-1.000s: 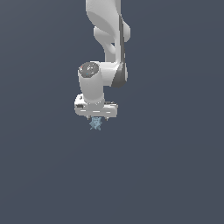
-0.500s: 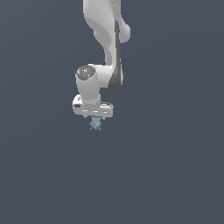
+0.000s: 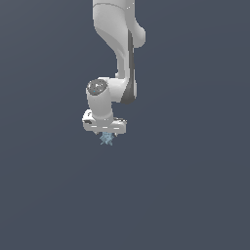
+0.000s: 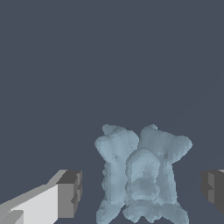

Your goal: Pick up the object and move it to a goal position.

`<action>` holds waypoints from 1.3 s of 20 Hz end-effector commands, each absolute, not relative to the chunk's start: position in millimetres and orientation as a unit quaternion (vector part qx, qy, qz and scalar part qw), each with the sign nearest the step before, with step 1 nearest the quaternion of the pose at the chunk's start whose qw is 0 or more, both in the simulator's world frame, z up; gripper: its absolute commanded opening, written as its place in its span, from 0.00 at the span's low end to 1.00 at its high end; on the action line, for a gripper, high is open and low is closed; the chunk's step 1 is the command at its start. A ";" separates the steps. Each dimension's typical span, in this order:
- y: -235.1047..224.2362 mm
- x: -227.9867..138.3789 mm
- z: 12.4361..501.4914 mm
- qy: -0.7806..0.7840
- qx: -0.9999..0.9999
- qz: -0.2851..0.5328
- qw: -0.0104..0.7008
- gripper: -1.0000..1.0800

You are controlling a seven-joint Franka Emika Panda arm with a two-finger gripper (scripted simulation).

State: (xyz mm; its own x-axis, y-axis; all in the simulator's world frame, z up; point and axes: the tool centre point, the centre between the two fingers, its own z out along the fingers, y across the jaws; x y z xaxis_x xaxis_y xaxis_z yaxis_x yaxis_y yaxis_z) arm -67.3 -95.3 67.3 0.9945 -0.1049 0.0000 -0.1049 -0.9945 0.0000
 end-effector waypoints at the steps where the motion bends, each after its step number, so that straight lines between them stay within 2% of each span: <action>1: -95.3 -68.1 54.6 0.053 -0.999 0.000 0.000 0.96; 8: -95.7 -67.5 40.6 0.053 -0.999 0.000 0.000 0.96; 9: -95.7 -67.5 40.6 0.053 -0.999 0.000 0.000 0.00; 26: -92.4 -66.8 55.1 0.053 -0.999 -0.001 0.000 0.00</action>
State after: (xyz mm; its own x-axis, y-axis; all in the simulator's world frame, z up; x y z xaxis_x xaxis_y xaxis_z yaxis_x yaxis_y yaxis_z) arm -67.2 -93.6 50.3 0.9944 -0.1055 0.0011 -0.1055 -0.9944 0.0001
